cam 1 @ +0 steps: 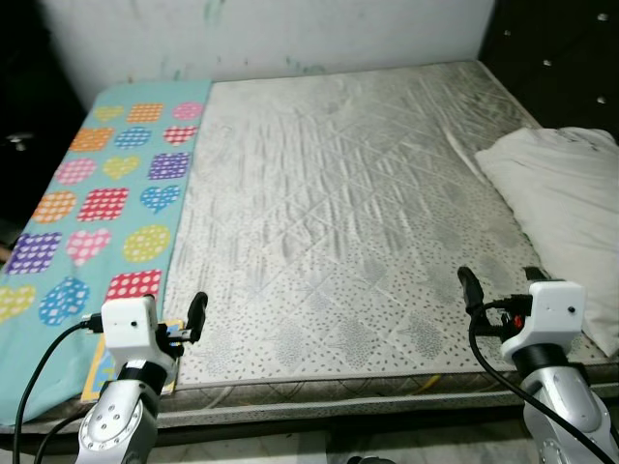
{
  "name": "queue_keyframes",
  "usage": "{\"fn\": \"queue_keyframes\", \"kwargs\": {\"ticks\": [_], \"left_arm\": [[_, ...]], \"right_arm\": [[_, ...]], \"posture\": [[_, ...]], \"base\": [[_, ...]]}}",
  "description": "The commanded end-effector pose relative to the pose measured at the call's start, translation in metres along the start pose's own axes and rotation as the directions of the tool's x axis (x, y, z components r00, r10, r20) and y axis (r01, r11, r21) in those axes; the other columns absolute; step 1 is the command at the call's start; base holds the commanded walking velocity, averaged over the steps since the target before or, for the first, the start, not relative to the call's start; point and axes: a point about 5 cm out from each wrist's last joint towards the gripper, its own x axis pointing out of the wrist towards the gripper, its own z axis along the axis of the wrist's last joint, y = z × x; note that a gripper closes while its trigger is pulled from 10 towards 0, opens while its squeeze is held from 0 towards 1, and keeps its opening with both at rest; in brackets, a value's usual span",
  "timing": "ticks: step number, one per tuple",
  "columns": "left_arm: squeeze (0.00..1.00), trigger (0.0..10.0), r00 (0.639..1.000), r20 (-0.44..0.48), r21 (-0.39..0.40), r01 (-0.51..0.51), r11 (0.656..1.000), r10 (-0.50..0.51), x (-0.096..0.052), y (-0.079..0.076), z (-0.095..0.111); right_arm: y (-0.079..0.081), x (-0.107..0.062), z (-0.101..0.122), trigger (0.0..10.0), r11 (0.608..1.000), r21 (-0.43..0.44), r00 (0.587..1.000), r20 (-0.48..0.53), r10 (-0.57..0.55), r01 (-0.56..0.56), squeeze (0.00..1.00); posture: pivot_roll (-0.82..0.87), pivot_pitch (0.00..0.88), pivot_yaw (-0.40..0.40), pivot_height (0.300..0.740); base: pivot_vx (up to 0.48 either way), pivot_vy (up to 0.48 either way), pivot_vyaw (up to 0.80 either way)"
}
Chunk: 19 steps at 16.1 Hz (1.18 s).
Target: Clean up the room
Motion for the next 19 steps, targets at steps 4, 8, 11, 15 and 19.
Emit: {"fn": "queue_keyframes", "kwargs": {"ticks": [4,8,11,15,19], "left_arm": [[0.0,10.0,1.0,-0.017,0.01,-0.017,1.0,0.017,-0.001,0.005,-0.003],[0.0,10.0,1.0,-0.023,0.007,-0.021,1.0,0.021,-0.001,0.005,-0.004],[0.0,10.0,0.999,-0.026,0.01,-0.026,1.0,0.026,0.0,0.006,-0.004],[0.0,10.0,1.0,-0.008,-0.006,-0.02,1.0,0.02,-0.001,0.006,-0.002],[0.0,10.0,1.0,0.01,-0.015,0.006,1.0,-0.005,-0.002,0.005,0.0]], "right_arm": [[0.005,0.002,0.0,10.0,1.0,0.0,1.0,0.004,0.018,-0.018,0.0],[0.006,0.004,-0.001,10.0,1.0,-0.004,1.0,0.008,0.022,-0.021,0.0],[0.006,0.006,0.0,10.0,1.0,-0.011,1.0,0.01,0.027,-0.027,0.0],[0.007,0.011,0.001,10.0,0.998,-0.033,0.999,0.022,0.045,-0.044,0.0],[0.007,0.015,0.002,10.0,0.998,-0.044,0.998,0.031,0.055,-0.054,0.0]], "posture": [[-0.17,0.093,0.069,0.74],[-0.17,0.096,0.067,0.74],[-0.17,0.097,0.066,0.74],[-0.17,0.095,0.065,0.74],[-0.16,0.091,0.063,0.74]], "base": [[0.0,0.355,0.0],[0.0,0.48,0.0],[0.0,0.48,0.0],[0.0,0.126,0.0],[0.0,0.0,0.0]]}}
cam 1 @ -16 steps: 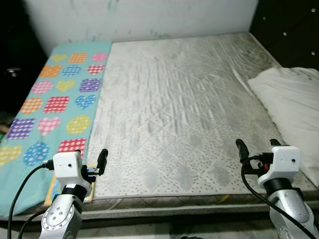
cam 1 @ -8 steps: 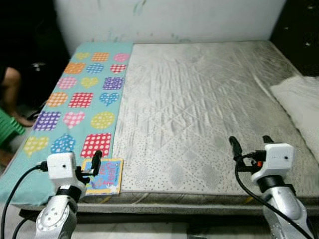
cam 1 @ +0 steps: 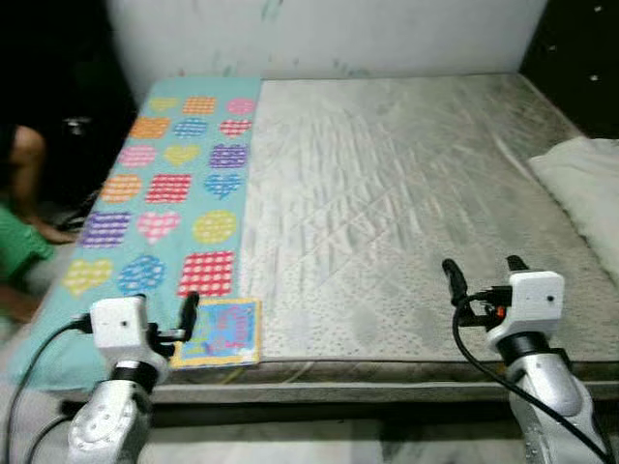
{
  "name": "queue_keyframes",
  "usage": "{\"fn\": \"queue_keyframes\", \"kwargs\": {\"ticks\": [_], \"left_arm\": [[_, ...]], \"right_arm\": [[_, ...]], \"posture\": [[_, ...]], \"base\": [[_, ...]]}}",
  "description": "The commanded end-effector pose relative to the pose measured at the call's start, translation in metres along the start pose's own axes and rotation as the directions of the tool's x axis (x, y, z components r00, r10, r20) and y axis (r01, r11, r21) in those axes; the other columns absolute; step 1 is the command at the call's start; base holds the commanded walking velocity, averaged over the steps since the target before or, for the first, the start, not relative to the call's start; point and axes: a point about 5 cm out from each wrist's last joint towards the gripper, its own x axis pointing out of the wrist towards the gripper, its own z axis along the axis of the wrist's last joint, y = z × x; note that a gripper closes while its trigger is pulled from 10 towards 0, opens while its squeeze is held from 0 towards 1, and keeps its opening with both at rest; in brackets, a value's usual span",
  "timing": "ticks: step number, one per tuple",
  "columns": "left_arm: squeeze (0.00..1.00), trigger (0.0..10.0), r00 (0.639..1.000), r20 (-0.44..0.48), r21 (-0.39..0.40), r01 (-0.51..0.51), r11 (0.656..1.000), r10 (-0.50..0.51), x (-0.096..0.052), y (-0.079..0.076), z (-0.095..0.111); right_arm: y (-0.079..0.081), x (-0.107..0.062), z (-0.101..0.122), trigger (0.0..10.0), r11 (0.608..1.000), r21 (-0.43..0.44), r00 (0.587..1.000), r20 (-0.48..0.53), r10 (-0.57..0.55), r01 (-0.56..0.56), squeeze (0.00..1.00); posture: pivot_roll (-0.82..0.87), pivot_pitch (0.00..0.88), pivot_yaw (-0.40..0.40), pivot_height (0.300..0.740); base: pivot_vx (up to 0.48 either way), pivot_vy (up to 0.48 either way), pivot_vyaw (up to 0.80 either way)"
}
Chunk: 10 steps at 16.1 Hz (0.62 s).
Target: Clean up the room
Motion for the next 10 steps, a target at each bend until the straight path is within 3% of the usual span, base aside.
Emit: {"fn": "queue_keyframes", "kwargs": {"ticks": [1,10], "left_arm": [[0.0,10.0,1.0,0.013,-0.001,0.007,1.0,-0.007,-0.001,-0.0004,0.0024],[0.0,10.0,1.0,0.013,-0.002,0.027,1.0,-0.027,-0.0015,-0.0019,0.0034]], "right_arm": [[-0.0021,-0.001,-0.0019,10.0,1.0,-0.011,1.0,-0.008,0.002,-0.003,0.0],[0.0005,-0.0019,-0.0027,10.0,1.0,-0.019,1.0,-0.005,0.011,-0.011,0.0]], "posture": [[-0.16,0.091,0.063,0.74],[-0.17,0.1,0.067,0.74]], "base": [[0.0,0.0,0.0],[0.29,0.0,0.0]]}}
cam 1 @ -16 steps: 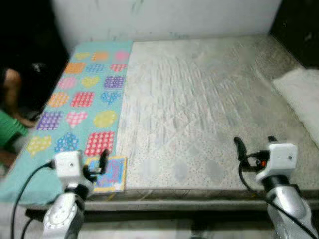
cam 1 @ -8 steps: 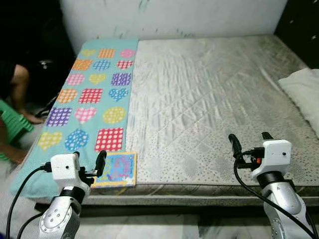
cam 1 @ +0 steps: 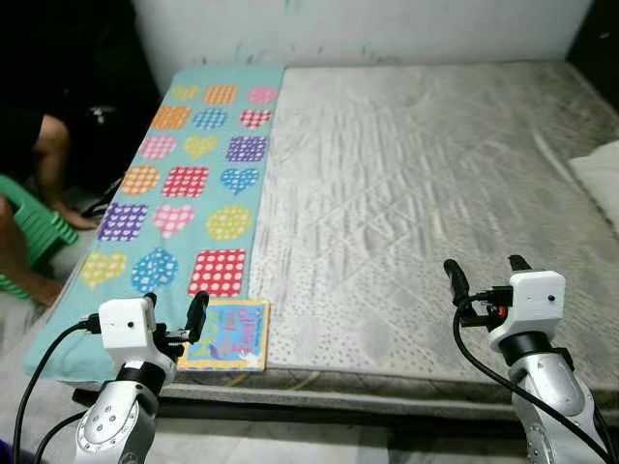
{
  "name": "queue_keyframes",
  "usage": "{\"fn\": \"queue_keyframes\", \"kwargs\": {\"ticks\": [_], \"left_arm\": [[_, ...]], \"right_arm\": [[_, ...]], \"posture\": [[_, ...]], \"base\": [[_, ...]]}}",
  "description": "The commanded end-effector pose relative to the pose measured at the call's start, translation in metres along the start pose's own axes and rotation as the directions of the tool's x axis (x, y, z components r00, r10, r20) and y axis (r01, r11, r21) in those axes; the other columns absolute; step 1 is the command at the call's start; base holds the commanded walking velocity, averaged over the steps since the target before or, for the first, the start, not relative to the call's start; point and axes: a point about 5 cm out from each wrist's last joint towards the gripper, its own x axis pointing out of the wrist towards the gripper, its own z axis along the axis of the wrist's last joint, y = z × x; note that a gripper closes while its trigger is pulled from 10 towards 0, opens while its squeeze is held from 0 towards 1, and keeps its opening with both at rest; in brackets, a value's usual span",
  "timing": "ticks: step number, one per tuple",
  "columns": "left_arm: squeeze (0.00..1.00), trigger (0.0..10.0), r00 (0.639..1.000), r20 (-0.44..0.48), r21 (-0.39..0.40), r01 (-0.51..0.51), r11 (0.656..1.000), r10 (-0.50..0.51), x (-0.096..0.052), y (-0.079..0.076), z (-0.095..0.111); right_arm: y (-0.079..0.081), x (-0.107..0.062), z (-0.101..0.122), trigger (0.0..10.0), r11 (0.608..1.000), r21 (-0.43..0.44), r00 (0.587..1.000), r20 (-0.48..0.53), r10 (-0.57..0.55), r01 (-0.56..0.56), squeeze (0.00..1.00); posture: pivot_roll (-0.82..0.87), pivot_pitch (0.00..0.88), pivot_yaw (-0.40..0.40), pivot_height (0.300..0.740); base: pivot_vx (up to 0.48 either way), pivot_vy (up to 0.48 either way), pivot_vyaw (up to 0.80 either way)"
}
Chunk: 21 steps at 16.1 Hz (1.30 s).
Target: Clean up the room
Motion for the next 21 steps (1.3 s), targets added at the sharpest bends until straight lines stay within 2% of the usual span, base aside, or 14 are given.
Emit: {"fn": "queue_keyframes", "kwargs": {"ticks": [1,4,8,16,21], "left_arm": [[0.0,10.0,1.0,-0.001,0.01,-0.006,1.0,0.006,-0.0009,0.0016,0.0014],[0.0,10.0,0.999,-0.031,0.033,-0.043,0.999,0.044,-0.0003,0.0033,-0.0024],[0.0,10.0,0.998,-0.037,0.015,-0.04,0.999,0.041,-0.0009,0.0035,-0.0036],[0.0,10.0,0.999,-0.04,-0.002,-0.036,0.999,0.036,-0.0013,0.0016,-0.0038],[0.0,10.0,1.0,-0.003,-0.032,0.0,0.999,0.0,-0.0031,-0.0004,0.0005]], "right_arm": [[0.0011,-0.0017,-0.0021,10.0,1.0,-0.003,1.0,-0.006,0.01,-0.01,0.0],[0.0015,-0.002,-0.0029,10.0,1.0,-0.002,1.0,-0.008,0.011,-0.011,0.0],[0.001,-0.002,-0.0031,10.0,1.0,-0.004,1.0,-0.009,0.007,-0.007,0.0],[0.0007,-0.0025,-0.004,10.0,1.0,-0.007,1.0,-0.014,0.011,-0.011,0.0],[0.0013,-0.0002,-0.0029,10.0,0.999,-0.022,1.0,-0.008,0.024,-0.024,0.0]], "posture": [[-0.17,0.101,0.067,0.74],[-0.16,0.103,0.067,0.74],[-0.16,0.105,0.067,0.74],[-0.17,0.111,0.065,0.74],[-0.17,0.112,0.064,0.74]], "base": [[0.0,0.0,0.0],[0.0,0.0,0.0],[0.0,0.0,0.0],[0.0,0.48,0.0],[0.062,0.0,0.0]]}}
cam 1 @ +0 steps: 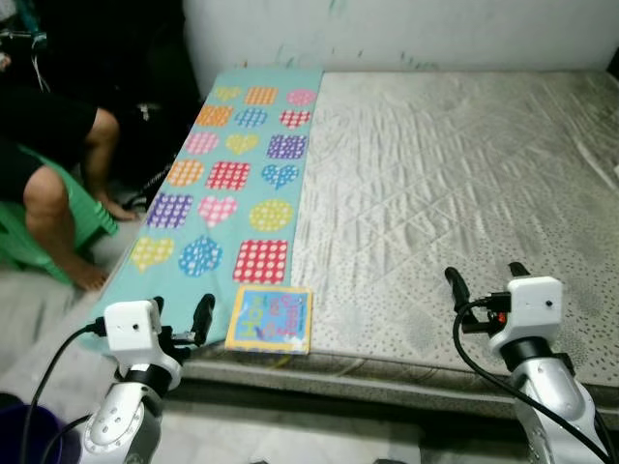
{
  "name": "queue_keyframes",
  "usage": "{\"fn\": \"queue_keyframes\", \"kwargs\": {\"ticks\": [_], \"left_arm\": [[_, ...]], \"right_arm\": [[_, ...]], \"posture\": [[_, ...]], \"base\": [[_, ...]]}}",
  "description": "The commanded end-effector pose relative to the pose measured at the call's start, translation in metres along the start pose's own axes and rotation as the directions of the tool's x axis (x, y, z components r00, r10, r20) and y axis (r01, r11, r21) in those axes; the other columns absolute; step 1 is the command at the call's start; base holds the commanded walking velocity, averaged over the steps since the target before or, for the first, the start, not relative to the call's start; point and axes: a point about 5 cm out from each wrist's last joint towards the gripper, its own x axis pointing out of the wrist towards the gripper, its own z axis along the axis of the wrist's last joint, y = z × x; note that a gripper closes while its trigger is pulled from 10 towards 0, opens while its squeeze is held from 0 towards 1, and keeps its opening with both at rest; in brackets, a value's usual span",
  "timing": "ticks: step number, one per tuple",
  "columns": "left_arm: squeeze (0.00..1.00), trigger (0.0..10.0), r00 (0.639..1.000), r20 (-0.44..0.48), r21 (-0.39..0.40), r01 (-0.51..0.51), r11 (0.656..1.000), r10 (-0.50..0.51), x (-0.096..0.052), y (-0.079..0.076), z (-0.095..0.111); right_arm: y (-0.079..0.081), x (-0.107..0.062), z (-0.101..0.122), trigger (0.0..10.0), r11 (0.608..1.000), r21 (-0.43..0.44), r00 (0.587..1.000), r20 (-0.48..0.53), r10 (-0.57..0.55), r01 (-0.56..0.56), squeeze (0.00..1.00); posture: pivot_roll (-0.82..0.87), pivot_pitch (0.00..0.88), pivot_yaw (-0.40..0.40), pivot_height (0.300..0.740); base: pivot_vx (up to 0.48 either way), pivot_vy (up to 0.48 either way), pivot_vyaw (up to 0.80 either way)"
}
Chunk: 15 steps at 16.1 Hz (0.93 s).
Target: Clean up the room
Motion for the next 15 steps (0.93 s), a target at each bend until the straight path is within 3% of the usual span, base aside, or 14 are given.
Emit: {"fn": "queue_keyframes", "kwargs": {"ticks": [1,8,15], "left_arm": [[0.0,10.0,1.0,0.013,0.003,0.0,1.0,0.0,-0.0009,0.0012,0.0034],[0.0,10.0,1.0,0.009,0.012,0.014,1.0,-0.014,0.0006,0.0011,0.0042],[0.0,10.0,1.0,0.007,0.014,0.012,1.0,-0.012,0.0073,0.0001,0.0049]], "right_arm": [[0.0001,0.0004,0.0033,10.0,1.0,-0.009,1.0,0.016,0.008,-0.008,0.0],[0.0063,0.001,0.0033,10.0,1.0,0.003,1.0,0.024,0.011,-0.011,0.0],[0.0091,0.0055,0.0027,10.0,1.0,0.007,0.999,0.034,0.01,-0.011,0.0]], "posture": [[-0.17,0.112,0.064,0.74],[-0.16,0.106,0.075,0.74],[-0.16,0.082,0.078,0.74]], "base": [[0.311,0.0,0.0],[0.324,0.0,0.0],[0.0,0.0,0.0]]}}
